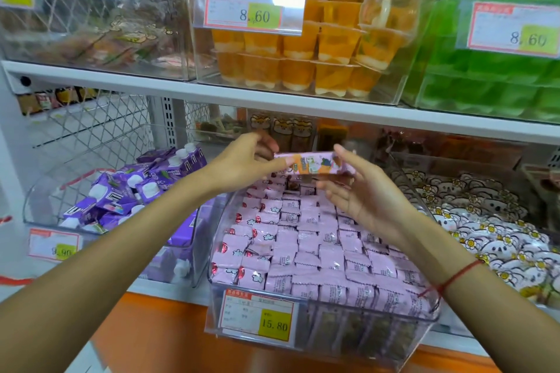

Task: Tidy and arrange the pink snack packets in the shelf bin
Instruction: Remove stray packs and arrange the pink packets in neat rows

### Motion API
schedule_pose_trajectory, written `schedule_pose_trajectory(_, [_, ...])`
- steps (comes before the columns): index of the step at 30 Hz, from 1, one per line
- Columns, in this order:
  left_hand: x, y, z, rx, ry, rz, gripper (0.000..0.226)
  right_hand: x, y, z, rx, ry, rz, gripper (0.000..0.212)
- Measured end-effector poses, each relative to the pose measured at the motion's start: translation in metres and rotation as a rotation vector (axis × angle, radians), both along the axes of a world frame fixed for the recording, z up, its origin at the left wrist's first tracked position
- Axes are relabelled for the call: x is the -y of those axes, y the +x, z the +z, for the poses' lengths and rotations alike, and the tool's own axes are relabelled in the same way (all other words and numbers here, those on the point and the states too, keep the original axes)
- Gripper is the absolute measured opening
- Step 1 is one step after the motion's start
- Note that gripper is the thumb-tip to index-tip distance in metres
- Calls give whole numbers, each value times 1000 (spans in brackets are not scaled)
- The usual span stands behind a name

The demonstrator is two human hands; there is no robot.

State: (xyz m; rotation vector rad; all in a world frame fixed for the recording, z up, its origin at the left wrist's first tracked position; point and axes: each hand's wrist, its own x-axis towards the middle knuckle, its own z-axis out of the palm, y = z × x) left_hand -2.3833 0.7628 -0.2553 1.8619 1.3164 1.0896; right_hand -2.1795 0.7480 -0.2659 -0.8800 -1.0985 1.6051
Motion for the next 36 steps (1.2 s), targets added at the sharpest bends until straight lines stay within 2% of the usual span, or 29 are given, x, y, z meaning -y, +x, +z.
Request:
schedule_pose_trajectory(2, [1, 3, -2, -31, -13, -3, 41, -3, -3, -1, 94, 85, -92, 17])
schedule_pose_trajectory(5, [-4, 4, -2, -266, 138, 12, 54, -4, -8, -1, 324, 221, -202, 15])
schedule_pose_trajectory(6, [-5, 6, -1, -284, 188, 0, 60, -3, -8, 0, 397, 279, -219, 15])
schedule_pose_trajectory(8, [-5, 10, 2, -178, 175, -99, 66, -1, -11, 1, 529, 418, -239, 12])
schedule_pose_trajectory(10, [-2, 17, 4, -77, 147, -202, 61, 1, -15, 3, 640, 541, -236, 6])
schedule_pose_trajectory(13, [-2, 20, 4, -98, 244, -202, 45, -4, -21, 1, 697, 582, -222, 7])
schedule_pose_trajectory(16, [-9, 13, 0, -74, 302, -23, 31, -20, -24, -4, 761, 490, -259, 37])
schedule_pose_trajectory(18, [-15, 9, -2, -29, 261, 91, 25, -32, -23, -12, 985, 510, -233, 36])
schedule_pose_trajectory(20, [-20, 7, -5, -65, 206, 97, 15, -40, -25, -22, 1230, 571, -136, 32])
schedule_pose_trajectory(22, [-24, 8, -7, -119, 177, 79, 4, -46, -28, -30, 1407, 573, -16, 37])
schedule_pose_trajectory(24, [-29, 7, -8, -129, 157, 62, 11, -50, -31, -33, 1551, 527, 123, 43])
schedule_pose_trajectory(26, [-34, 7, -10, -159, 138, 49, 23, -52, -31, -35, 1609, 493, 230, 47])
schedule_pose_trajectory(28, [-40, 7, -11, -167, 98, 28, 34, -51, -28, -35, 1614, 515, 239, 47])
schedule_pose_trajectory(31, [-47, 5, -13, -211, 68, -3, 37, -50, -24, -35, 1626, 567, 242, 47])
schedule_pose_trajectory(36, [-54, 2, -14, -453, 84, -43, 45, -50, -22, -36, 1623, 570, 270, 46])
